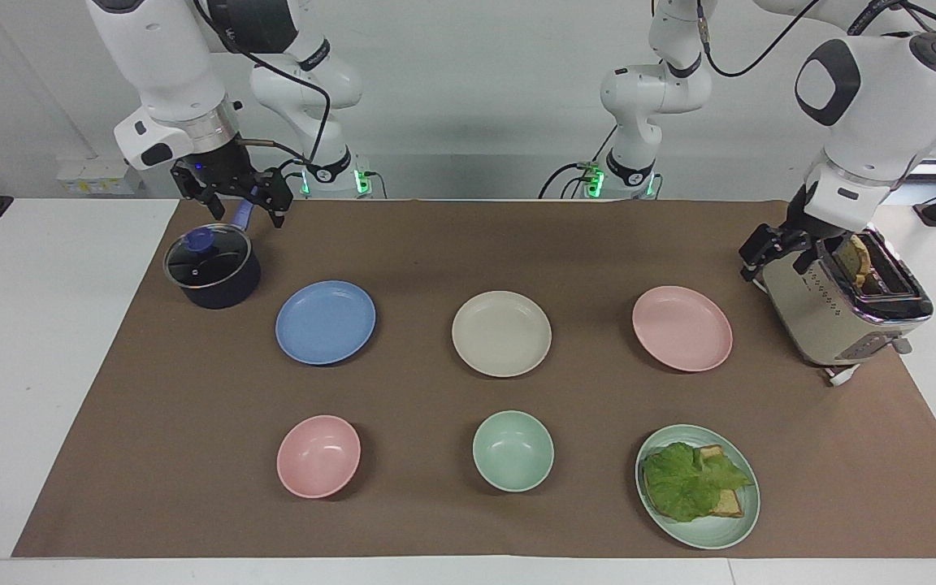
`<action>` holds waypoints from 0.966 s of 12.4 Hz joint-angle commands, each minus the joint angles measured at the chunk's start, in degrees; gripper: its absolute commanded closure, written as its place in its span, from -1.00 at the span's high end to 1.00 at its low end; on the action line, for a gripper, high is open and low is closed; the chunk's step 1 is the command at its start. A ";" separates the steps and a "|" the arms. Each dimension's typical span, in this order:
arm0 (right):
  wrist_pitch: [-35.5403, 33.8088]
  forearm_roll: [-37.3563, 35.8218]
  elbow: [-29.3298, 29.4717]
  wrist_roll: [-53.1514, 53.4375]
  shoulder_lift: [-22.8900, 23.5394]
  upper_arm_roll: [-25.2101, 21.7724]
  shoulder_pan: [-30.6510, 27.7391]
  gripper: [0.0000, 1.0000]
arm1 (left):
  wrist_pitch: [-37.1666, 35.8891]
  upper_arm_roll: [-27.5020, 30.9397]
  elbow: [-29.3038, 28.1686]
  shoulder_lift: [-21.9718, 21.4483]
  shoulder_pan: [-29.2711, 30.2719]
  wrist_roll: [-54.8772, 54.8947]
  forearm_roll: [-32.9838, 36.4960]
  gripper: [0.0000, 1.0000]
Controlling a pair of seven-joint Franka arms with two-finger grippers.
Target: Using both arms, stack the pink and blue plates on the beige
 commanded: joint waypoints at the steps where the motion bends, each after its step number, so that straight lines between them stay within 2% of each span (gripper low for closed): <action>1: 2.98 0.33 -1.32 -1.49 -0.80 0.11 -1.27 1.00 | -1.12 -0.18 1.05 0.43 0.25 0.29 0.95 1.00; 9: 2.47 -0.02 -0.97 -1.31 -0.10 0.46 -1.45 1.00 | -1.12 -0.18 1.05 0.43 0.25 0.29 0.95 1.00; 12: 1.77 -0.11 1.23 -1.49 0.61 0.55 -1.89 1.00 | -1.12 -0.18 1.05 0.43 0.25 0.29 0.95 1.00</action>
